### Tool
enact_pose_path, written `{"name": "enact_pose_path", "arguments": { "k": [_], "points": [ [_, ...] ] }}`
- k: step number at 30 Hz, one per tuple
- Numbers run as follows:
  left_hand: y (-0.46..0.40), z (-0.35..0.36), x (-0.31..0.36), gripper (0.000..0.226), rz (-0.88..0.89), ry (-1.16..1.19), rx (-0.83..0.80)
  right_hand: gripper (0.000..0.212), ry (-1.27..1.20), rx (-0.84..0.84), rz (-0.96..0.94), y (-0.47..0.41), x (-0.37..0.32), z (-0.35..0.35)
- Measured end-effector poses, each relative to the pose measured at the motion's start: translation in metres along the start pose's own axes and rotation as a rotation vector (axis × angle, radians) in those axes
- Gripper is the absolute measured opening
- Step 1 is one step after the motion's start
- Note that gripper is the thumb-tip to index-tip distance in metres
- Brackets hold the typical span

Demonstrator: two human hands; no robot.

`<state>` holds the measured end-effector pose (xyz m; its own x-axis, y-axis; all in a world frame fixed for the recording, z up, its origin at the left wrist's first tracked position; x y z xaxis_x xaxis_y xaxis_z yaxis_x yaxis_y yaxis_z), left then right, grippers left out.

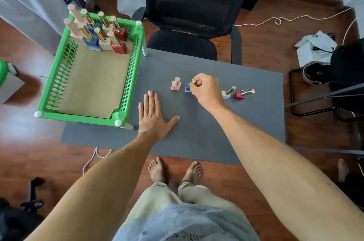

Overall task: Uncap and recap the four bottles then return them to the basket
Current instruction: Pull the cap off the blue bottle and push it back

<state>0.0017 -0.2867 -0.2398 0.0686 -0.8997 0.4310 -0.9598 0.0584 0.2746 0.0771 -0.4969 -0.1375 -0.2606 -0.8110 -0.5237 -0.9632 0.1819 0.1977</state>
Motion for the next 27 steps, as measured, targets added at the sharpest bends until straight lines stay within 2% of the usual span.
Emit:
{"name": "enact_pose_path", "arguments": {
  "k": [7, 13, 16, 21, 24, 27],
  "points": [
    [0.0, 0.001, -0.001, 0.115, 0.007, 0.005, -0.005, 0.007, 0.01, 0.027, -0.028, -0.002, -0.001, 0.0],
    [0.0, 0.002, -0.002, 0.115, 0.006, 0.007, -0.005, 0.027, -0.024, 0.036, -0.002, 0.009, 0.005, 0.002],
    [-0.001, 0.002, -0.002, 0.116, 0.007, 0.009, -0.012, 0.034, -0.055, 0.07, 0.077, 0.026, 0.023, 0.001],
    [0.001, 0.001, -0.002, 0.116, 0.005, -0.012, -0.015, 0.021, -0.156, 0.258, 0.241, 0.07, 0.073, -0.002],
    [0.001, 0.001, -0.002, 0.116, -0.002, -0.014, -0.017, 0.029, -0.293, 0.306, 0.354, 0.083, 0.105, -0.002],
    [0.001, 0.001, -0.003, 0.117, -0.008, -0.005, -0.022, 0.05, -0.347, 0.257, 0.432, 0.076, 0.128, -0.001]
  ]
}}
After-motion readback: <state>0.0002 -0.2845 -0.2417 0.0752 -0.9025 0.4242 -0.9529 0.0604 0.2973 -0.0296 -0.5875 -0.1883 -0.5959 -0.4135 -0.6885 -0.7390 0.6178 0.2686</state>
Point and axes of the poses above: each hand's wrist, its own y-axis away from the middle knuckle, its own z-axis out of the palm, x = y × z, the point moved 10 cm from there along -y, towards the middle knuckle, and after that the axes turned 10 degrees about y, right-handed, at the moved point
